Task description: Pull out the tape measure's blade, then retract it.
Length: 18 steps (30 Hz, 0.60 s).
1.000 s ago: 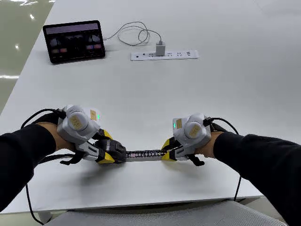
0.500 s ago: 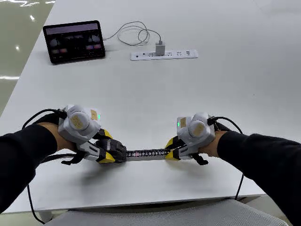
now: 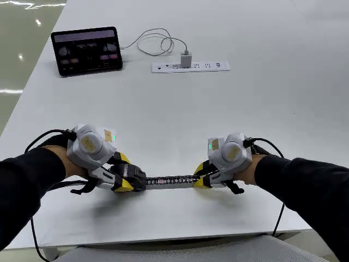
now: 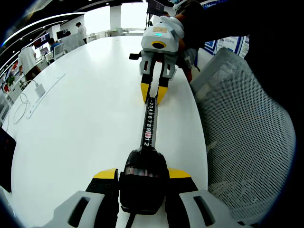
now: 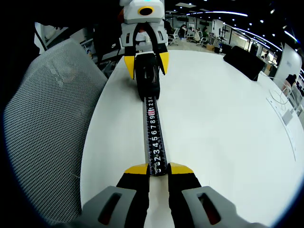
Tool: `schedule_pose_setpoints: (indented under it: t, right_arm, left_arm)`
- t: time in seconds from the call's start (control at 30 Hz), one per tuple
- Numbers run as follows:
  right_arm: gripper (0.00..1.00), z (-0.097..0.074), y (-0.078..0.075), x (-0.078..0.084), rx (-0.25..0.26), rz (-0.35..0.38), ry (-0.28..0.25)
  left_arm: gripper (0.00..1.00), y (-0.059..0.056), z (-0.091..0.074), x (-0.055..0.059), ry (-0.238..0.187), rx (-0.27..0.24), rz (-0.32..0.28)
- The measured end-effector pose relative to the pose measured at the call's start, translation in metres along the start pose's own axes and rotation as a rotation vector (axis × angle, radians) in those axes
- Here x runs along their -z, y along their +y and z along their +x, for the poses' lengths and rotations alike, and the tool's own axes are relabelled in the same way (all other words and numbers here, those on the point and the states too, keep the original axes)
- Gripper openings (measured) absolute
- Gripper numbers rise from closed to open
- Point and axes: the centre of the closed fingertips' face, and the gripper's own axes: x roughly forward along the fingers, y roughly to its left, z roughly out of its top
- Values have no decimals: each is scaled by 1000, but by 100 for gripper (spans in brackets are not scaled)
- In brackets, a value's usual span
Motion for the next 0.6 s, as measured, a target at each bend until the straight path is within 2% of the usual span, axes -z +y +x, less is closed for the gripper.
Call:
schedule_pose_setpoints:
  t: [0.6]
  right_arm:
    - [9,-8,-2,10,-5,6,1]
  left_arm:
    - [33,0,1,0,9,8,1]
